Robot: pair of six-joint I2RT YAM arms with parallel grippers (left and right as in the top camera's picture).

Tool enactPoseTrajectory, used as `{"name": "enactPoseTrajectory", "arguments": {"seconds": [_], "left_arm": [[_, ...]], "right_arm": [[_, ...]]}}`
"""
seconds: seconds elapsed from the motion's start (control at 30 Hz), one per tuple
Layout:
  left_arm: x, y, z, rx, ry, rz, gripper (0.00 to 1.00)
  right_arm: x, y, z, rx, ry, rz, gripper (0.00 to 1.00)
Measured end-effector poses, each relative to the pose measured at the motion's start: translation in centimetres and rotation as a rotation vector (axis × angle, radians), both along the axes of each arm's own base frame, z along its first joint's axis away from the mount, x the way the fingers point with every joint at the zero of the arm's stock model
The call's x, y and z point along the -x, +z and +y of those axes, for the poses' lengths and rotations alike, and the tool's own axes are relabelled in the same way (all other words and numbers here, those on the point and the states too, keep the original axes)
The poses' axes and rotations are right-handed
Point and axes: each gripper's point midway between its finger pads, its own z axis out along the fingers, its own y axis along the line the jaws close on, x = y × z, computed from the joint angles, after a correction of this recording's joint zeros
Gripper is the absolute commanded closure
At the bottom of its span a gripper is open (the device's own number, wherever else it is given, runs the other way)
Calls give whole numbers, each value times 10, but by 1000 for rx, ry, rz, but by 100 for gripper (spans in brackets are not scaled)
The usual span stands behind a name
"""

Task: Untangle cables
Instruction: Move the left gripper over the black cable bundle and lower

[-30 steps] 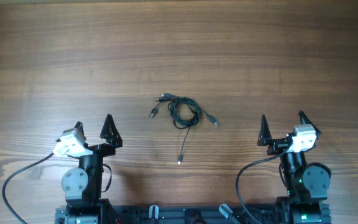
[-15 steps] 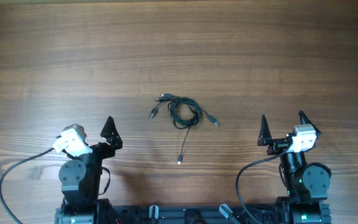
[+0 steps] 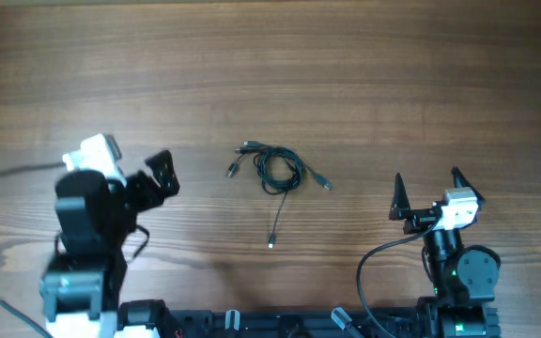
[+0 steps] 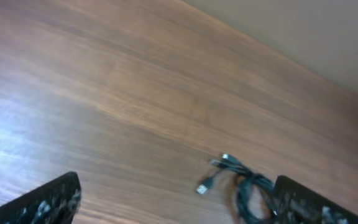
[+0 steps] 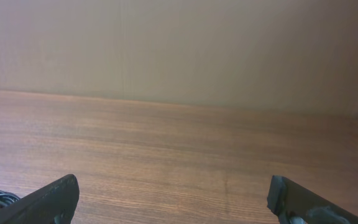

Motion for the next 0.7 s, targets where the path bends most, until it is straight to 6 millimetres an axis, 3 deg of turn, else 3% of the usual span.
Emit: {"name": "enactPoseTrajectory", "arguments": {"seconds": [0.13, 0.33, 0.4, 0.53, 0.7], "left_arm": [[-9, 18, -13, 11, -59, 117, 0], [-15, 45, -57, -22, -206, 302, 0], [-26, 54, -74, -47, -250, 312, 0], [-40, 45, -100, -66, -316, 333, 0], [-51, 34, -113, -48, -321, 353, 0]], "right_arm": [[0, 0, 0, 0, 0, 0, 0], [0, 0, 0, 0, 0, 0, 0], [0, 0, 0, 0, 0, 0, 0], [0, 0, 0, 0, 0, 0, 0], [0, 0, 0, 0, 0, 0, 0]]}}
